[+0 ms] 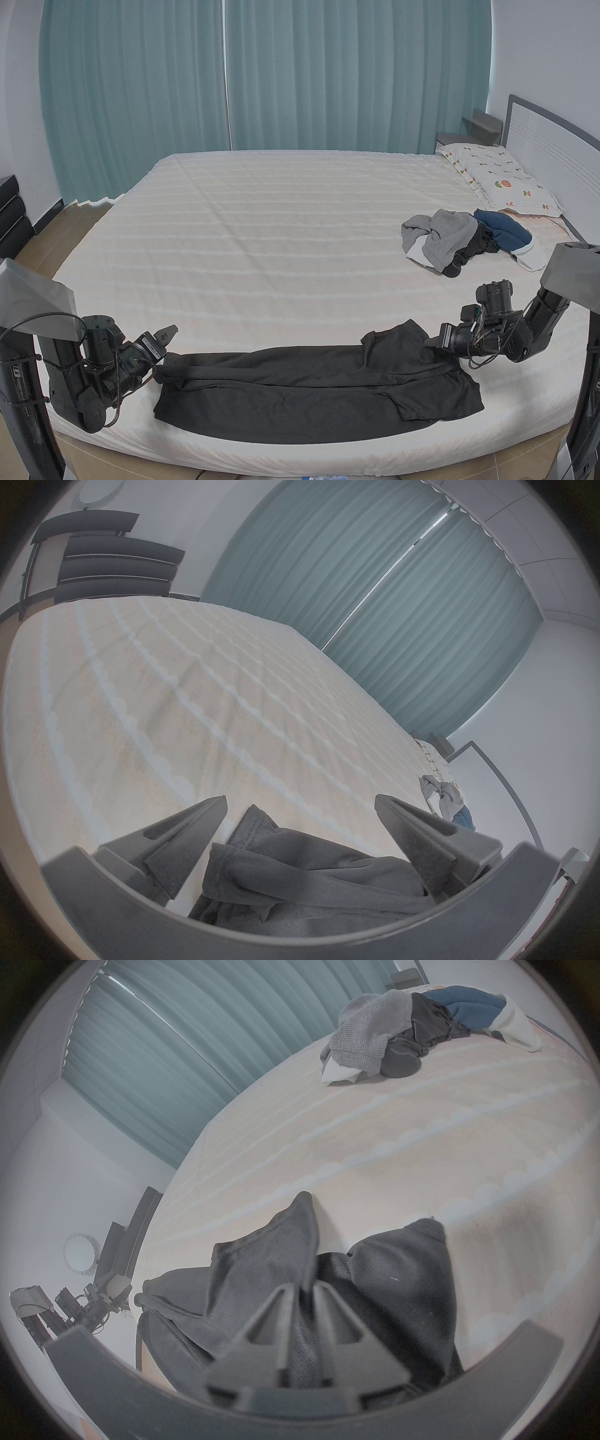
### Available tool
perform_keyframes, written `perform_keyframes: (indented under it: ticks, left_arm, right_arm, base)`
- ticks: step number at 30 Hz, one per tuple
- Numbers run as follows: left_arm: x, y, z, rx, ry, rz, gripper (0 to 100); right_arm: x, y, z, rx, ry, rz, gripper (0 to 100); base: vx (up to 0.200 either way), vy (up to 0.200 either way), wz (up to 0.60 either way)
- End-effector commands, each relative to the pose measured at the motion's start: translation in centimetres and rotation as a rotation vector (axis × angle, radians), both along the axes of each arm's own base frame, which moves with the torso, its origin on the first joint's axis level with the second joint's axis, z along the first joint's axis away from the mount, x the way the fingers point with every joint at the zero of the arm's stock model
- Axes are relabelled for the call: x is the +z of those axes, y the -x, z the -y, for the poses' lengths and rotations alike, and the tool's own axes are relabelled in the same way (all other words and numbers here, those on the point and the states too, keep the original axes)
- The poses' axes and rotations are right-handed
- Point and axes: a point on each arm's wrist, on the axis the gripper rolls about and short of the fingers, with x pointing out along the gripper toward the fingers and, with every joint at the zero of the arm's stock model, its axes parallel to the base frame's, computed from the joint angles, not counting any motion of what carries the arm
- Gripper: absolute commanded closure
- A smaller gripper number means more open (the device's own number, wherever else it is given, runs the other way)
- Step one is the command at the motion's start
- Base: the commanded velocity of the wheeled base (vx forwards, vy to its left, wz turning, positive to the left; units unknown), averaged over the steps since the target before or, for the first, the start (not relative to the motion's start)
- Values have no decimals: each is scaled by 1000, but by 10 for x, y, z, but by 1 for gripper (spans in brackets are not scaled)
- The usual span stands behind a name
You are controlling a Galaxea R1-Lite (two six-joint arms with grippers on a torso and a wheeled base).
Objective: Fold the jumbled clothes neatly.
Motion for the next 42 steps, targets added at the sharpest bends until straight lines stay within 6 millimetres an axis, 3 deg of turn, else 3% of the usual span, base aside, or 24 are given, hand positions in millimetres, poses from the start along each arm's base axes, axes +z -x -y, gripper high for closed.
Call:
perform_keyframes:
  ticks: [1, 9, 14, 23, 24, 30, 36, 42]
  left_arm:
    - [0, 0, 0, 1, 1, 8, 0]
    - [1, 4, 0, 1, 0, -2, 0]
    - [-2, 17, 1, -10, -4, -47, 0]
    - [9, 38, -1, -13, -11, -60, 0]
    - [11, 40, -1, -16, -18, -58, 0]
    - [10, 49, -2, -32, -54, -85, 0]
    - [10, 52, -1, -40, -57, -111, 0]
    - [4, 54, 10, -79, -58, -164, 0]
  right_arm:
    - [18, 10, 6, -12, -5, 26, 100]
    - [35, 33, 16, -25, -19, 34, 100]
    - [24, 58, 18, -12, -17, -39, 100]
    - [11, 73, 16, 6, 7, -102, 100]
    - [11, 75, 15, 8, 9, -101, 0]
    - [18, 75, 15, -27, 16, -39, 0]
    - [37, 82, 15, -126, -48, -24, 0]
    - [50, 92, 8, -253, -102, -44, 0]
  base:
    - [0, 0, 0]
    - [0, 0, 0]
    - [0, 0, 0]
    - [0, 0, 0]
    - [0, 0, 0]
    - [0, 0, 0]
    - [0, 0, 0]
    - [0, 0, 0]
